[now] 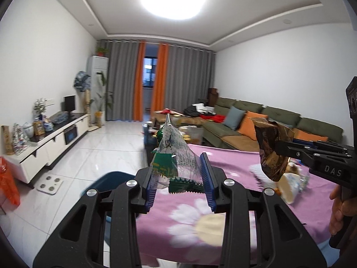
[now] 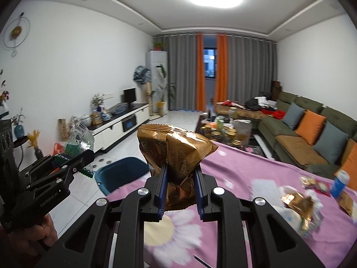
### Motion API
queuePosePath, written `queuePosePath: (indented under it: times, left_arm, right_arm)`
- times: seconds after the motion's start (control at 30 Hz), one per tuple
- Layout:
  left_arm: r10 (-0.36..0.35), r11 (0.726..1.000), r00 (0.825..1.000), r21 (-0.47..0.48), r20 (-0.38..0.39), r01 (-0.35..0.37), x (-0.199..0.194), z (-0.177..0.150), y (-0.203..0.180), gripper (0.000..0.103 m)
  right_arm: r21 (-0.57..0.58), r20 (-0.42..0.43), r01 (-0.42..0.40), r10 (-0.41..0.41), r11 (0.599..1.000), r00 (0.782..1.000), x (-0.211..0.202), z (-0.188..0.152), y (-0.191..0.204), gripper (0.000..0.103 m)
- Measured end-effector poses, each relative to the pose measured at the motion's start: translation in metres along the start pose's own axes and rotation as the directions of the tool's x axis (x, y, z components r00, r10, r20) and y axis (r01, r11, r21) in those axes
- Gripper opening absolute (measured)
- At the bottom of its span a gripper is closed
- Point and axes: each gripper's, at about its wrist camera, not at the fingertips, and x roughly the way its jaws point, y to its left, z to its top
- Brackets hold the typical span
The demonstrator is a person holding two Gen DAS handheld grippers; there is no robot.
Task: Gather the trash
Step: 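Carry both wrappers over the blue bin and open both grippers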
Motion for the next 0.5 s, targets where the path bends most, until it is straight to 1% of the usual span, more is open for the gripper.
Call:
queuePosePath:
  times: [0.13, 0.3, 0.5]
  left_arm:
    - [0.072, 0.997, 0.997, -0.024, -0.001, -0.072, -0.004, 0.004, 0.033, 0.036]
    - [0.139, 0.989, 0.99, -0.039, -0.016, -0.14, -0.002, 0.009, 0.069, 0.036]
    - [0.187, 0.98, 0.981, -0.059, -0.057, -0.19, 0.011, 0.008, 0.101, 0.036]
  right_arm:
    - [-0.028, -0.017, -0.059, 0.059, 0.998, 0.998, 0.025, 0.011, 0.019, 0.02]
    - [-0.053, -0.047, -0.123, 0.121, 0.991, 0.992, 0.056, 0.022, 0.039, 0.02]
    - [-0.074, -0.095, -0.195, 0.187, 0.978, 0.978, 0.098, 0.031, 0.061, 0.02]
